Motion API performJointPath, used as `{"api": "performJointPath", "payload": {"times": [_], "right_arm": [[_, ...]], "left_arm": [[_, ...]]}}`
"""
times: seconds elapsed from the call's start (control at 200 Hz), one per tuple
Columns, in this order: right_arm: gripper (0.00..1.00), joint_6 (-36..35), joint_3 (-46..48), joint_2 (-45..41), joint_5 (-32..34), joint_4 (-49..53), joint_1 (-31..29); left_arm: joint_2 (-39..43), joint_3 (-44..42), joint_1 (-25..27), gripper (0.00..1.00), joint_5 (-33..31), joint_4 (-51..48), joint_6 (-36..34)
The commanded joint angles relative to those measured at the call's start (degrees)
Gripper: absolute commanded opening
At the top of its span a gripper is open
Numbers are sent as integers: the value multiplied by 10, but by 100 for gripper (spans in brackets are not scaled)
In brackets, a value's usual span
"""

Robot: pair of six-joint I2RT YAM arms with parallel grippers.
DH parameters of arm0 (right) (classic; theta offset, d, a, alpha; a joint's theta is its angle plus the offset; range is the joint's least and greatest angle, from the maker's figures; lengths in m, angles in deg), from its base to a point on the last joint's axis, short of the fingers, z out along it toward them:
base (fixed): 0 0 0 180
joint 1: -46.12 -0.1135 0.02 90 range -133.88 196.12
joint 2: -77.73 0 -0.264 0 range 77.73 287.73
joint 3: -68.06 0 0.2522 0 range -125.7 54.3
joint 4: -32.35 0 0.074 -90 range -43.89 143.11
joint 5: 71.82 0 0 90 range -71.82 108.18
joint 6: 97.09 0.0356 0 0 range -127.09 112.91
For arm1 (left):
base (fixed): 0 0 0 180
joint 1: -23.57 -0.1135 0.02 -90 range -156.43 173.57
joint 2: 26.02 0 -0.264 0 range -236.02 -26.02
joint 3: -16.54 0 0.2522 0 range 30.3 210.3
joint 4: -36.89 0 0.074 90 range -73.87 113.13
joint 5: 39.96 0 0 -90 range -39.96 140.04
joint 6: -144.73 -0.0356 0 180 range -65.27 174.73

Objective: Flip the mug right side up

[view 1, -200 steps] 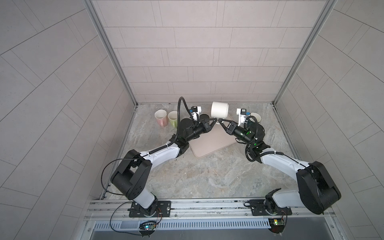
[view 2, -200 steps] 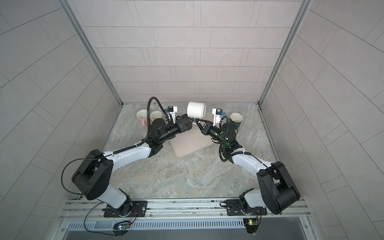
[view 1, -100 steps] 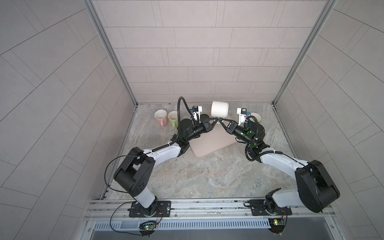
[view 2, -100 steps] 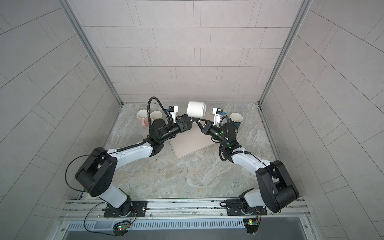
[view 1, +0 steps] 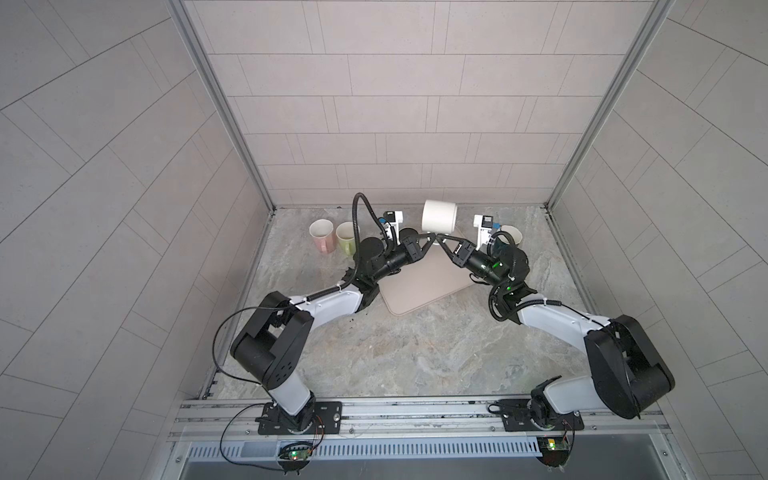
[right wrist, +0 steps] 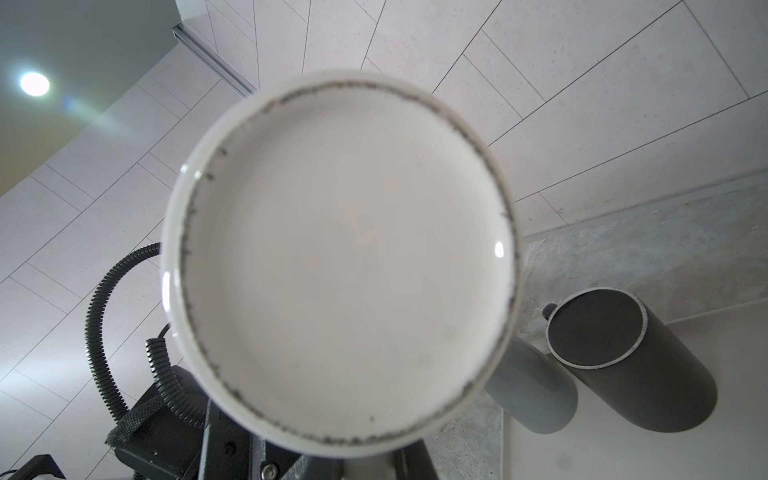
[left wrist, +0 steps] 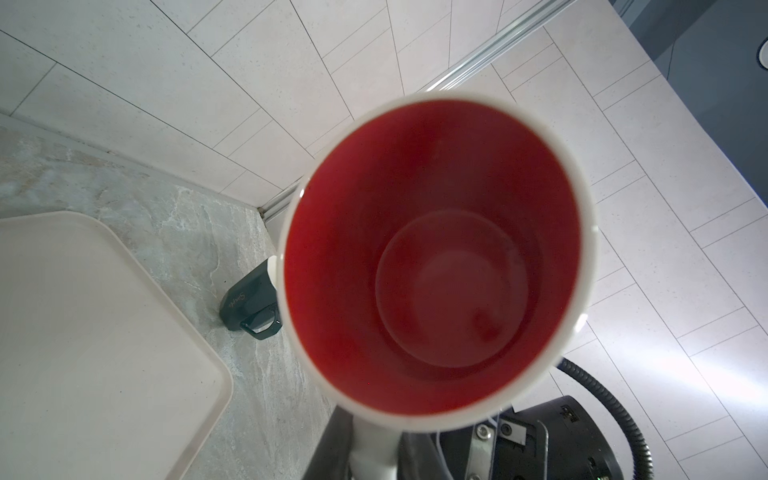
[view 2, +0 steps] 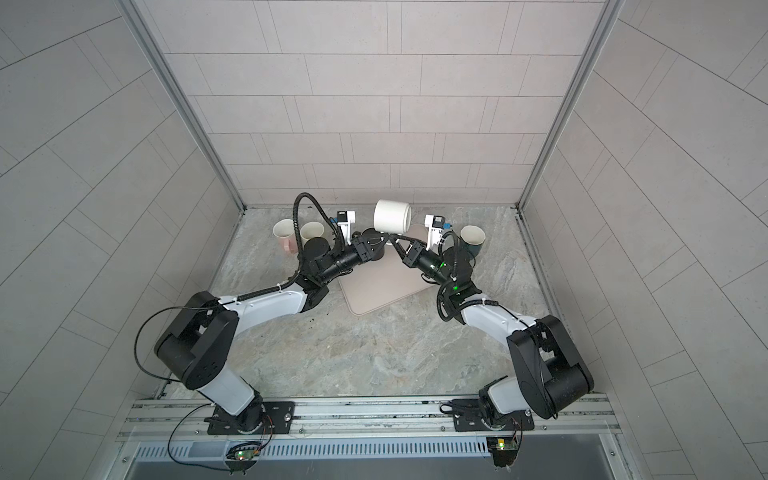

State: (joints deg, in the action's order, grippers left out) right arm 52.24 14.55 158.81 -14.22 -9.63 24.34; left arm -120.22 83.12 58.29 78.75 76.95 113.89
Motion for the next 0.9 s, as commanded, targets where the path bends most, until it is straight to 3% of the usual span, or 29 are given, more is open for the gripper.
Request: {"api": "performJointPath", "payload": {"times": [0.0, 0.115, 0.555, 0.736, 0.896], "right_arm": [[0, 16, -11, 19, -56, 15, -19], [0, 18, -11, 26, -56, 13, -19], [0, 25, -12, 47, -56, 4, -18], [26, 5, -13, 30, -57, 14, -14], [39, -12, -15, 15, -60, 41, 5]], "left_arm": [[9, 31, 20, 16, 73, 118, -12], [12, 31, 20, 0, 77, 122, -11], [27, 29, 20, 0, 84, 124, -20], [43, 26, 19, 0, 74, 75, -52], [61, 18, 20, 0, 55, 30, -85]]}}
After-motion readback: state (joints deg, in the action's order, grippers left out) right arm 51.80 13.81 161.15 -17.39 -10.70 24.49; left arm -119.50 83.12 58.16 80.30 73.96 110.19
